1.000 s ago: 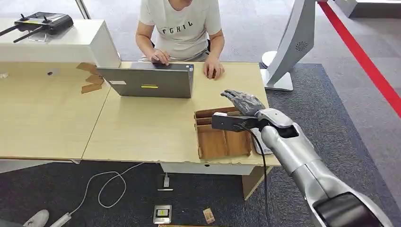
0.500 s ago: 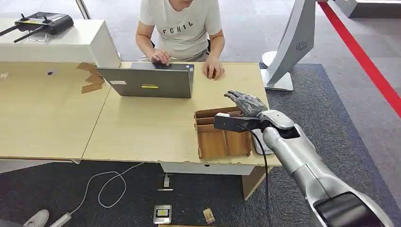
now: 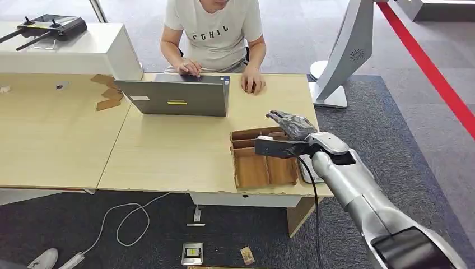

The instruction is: Pass the card to the sensor for recognition and then transmit it.

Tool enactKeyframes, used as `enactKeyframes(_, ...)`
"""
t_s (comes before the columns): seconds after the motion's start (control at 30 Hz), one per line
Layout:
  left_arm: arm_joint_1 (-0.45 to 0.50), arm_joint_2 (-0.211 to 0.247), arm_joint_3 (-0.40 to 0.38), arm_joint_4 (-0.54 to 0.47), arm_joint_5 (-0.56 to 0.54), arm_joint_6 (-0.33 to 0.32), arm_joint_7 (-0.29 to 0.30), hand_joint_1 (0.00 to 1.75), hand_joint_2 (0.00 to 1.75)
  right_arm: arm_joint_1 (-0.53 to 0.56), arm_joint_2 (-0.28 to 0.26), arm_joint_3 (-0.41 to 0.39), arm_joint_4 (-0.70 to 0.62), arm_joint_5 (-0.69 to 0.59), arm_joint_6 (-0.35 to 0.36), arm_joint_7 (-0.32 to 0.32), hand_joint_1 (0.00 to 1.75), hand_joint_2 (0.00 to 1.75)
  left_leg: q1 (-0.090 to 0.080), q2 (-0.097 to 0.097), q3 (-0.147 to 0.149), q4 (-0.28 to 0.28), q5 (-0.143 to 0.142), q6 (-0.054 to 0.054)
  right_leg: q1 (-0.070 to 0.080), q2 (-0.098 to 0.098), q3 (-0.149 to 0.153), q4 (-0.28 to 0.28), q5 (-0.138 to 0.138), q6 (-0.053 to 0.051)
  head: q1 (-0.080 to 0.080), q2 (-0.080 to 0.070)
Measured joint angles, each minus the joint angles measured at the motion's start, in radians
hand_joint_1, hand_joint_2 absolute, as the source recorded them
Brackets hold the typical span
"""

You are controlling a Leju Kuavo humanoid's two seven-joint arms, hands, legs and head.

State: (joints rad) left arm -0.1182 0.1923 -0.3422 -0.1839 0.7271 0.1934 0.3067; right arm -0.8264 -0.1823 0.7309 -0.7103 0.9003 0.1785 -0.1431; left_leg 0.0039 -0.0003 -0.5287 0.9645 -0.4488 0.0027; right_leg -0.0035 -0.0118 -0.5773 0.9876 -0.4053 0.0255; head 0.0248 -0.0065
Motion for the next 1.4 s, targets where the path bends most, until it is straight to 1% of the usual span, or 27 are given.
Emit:
enactKeyframes(0.17, 0.0, 0.0, 0.0, 0.0, 0.003, 0.001, 0.0, 0.0, 0.0, -0.001, 0.0, 0.0, 0.008, 0.0, -0.003, -0.001, 0.0, 1.75, 0.0, 0.0, 0.0, 0.0, 0.0, 0.0, 0.0, 0.0, 0.0, 0.0, 0.0, 0.0, 0.0, 0.0)
enactKeyframes(0.2, 0.0, 0.0, -0.001, 0.0, 0.004, 0.001, 0.0, 0.0, 0.0, -0.002, 0.001, 0.0, 0.01, 0.0, -0.003, -0.001, 1.75, 1.75, 0.0, 0.0, 0.0, 0.0, 0.0, 0.0, 0.0, 0.0, 0.0, 0.0, 0.0, 0.0, 0.0, 0.0)
enactKeyframes(0.83, 0.0, -0.004, -0.001, 0.0, 0.016, 0.007, -0.005, 0.0, 0.0, -0.005, 0.004, 0.0, 0.019, -0.007, -0.014, -0.002, 1.75, 1.75, 0.0, 0.0, 0.0, 0.0, 0.0, 0.0, 0.0, 0.0, 0.0, 0.0, 0.0, 0.0, 0.0, 0.0)
enactKeyframes(1.1, -0.001, -0.005, -0.001, 0.0, 0.03, 0.016, 0.005, 0.0, 0.0, -0.004, 0.009, 0.0, 0.019, -0.009, -0.013, -0.003, 1.75, 1.75, 0.0, 0.0, 0.0, 0.0, 0.0, 0.0, 0.0, 0.0, 0.0, 0.0, 0.0, 0.0, 0.0, 0.0)
enactKeyframes(1.4, -0.001, -0.006, -0.001, 0.0, 0.039, 0.019, 0.015, 0.0, 0.0, -0.001, 0.009, 0.0, 0.019, -0.02, -0.028, -0.023, 1.75, 1.75, 0.0, 0.0, 0.0, 0.0, 0.0, 0.0, 0.0, 0.0, 0.0, 0.0, 0.0, 0.0, 0.0, 0.0)
